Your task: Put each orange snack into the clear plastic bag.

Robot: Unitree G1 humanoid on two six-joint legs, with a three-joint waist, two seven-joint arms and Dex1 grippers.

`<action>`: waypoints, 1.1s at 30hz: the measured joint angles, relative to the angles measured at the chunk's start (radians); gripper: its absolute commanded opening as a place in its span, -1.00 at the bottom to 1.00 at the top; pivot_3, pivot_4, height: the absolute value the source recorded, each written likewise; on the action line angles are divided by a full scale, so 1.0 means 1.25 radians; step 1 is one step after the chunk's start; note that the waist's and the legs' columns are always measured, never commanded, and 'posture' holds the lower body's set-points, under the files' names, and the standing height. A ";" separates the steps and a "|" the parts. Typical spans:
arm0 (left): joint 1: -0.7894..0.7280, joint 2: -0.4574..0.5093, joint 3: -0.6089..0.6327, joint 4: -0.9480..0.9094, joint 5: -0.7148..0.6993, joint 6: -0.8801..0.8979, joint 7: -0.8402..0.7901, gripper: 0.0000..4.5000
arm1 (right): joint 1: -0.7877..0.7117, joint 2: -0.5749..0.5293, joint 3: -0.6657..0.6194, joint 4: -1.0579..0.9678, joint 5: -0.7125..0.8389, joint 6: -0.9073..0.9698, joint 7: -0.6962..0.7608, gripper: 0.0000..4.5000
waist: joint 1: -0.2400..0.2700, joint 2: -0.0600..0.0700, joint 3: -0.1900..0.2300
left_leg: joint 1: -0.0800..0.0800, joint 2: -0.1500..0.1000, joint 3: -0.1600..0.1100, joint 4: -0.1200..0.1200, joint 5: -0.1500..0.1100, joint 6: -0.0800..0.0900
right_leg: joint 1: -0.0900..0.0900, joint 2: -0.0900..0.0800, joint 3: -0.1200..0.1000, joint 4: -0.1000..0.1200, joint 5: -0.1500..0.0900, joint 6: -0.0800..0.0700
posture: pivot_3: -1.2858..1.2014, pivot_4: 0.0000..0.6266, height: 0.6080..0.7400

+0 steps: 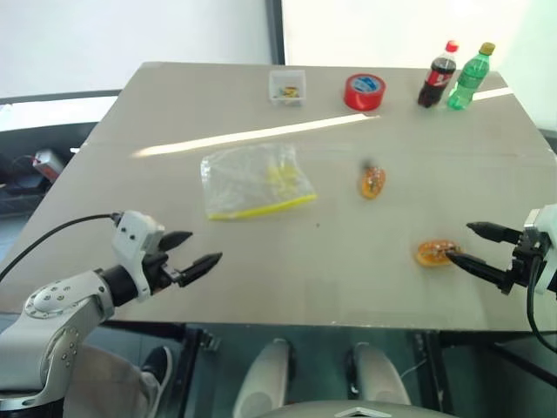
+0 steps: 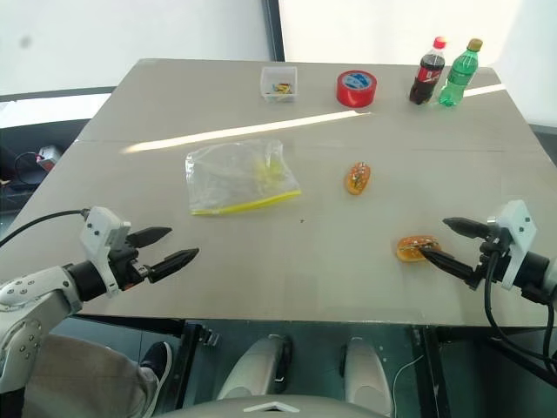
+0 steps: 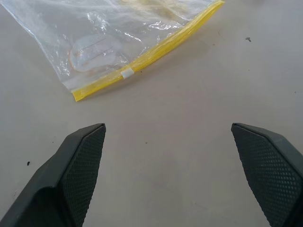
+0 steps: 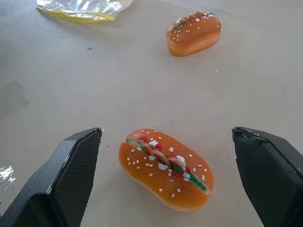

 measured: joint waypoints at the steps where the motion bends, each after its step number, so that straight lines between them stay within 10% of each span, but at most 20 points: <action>1: 0.000 0.000 0.000 0.000 0.000 0.000 0.000 0.99 | 0.000 0.000 0.000 0.000 0.000 0.000 0.000 1.00 | 0.000 0.000 0.000 | 0.000 0.000 0.000 0.000 0.000 0.000 | 0.000 0.000 0.000 0.000 0.000 0.000 | 0.03 -0.52 1.00; 33: -0.061 -0.056 -0.068 0.021 0.030 -0.060 0.050 0.99 | 0.005 -0.033 -0.039 0.092 -0.050 -0.044 0.038 1.00 | 0.011 0.000 0.000 | 0.000 0.000 0.001 0.000 0.000 0.000 | 0.000 0.000 0.000 0.000 0.000 0.000 | 0.03 -0.52 1.00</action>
